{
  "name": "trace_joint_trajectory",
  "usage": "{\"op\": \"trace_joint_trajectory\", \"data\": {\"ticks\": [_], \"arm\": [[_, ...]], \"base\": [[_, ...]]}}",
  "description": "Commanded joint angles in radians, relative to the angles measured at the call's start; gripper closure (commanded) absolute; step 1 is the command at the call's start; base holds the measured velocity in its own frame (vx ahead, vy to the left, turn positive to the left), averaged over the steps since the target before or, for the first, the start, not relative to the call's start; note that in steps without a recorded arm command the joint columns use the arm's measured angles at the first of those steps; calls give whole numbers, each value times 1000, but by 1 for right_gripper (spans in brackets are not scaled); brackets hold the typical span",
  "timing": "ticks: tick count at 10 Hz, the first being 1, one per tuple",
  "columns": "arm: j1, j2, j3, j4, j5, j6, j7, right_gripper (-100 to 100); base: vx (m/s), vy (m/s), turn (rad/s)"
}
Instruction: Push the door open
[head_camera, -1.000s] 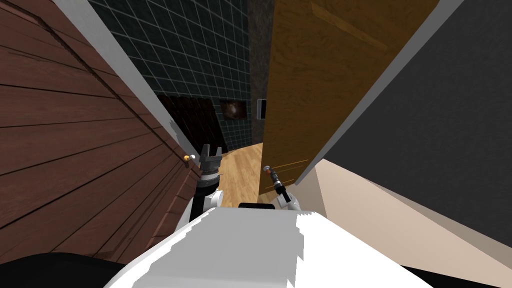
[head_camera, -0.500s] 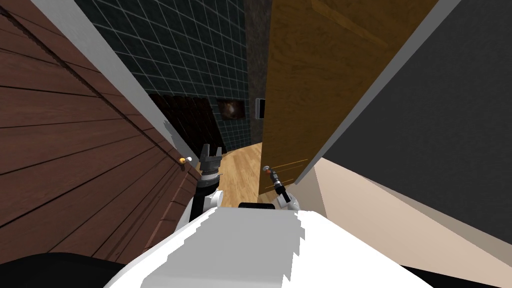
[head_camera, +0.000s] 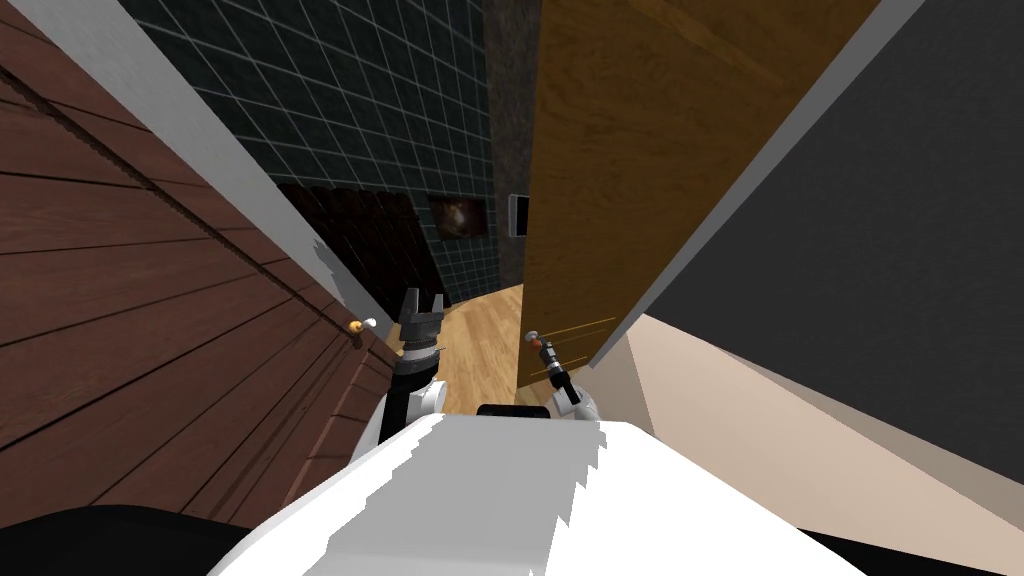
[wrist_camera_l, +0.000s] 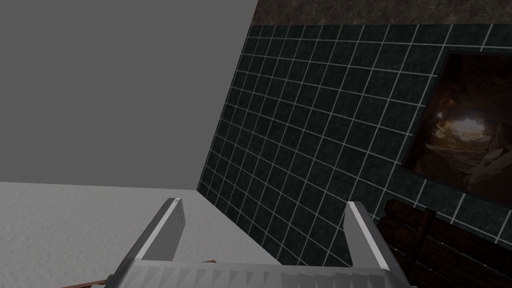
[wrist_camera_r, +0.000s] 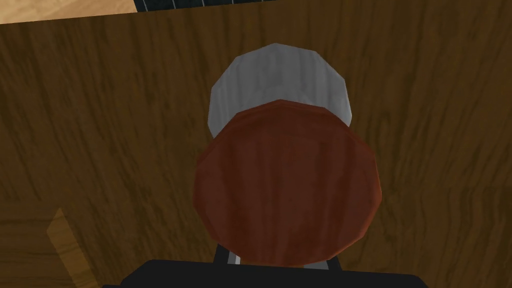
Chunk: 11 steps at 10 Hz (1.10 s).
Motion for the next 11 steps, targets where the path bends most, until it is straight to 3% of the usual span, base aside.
{"op": "trace_joint_trajectory", "data": {"ticks": [1, 6, 8, 11], "arm": [[-11, 5, 5, -1, -10, -13, -38, 100], [-20, 7, 32, 11, -55, -14, -161, 100], [-20, 7, 32, 11, -55, -14, -163, 100], [-27, 8, 49, 19, -85, -14, -246, 100]], "base": [[38, 26, -31], [34, 30, -45], [21, 15, -9], [39, 34, -50]]}}
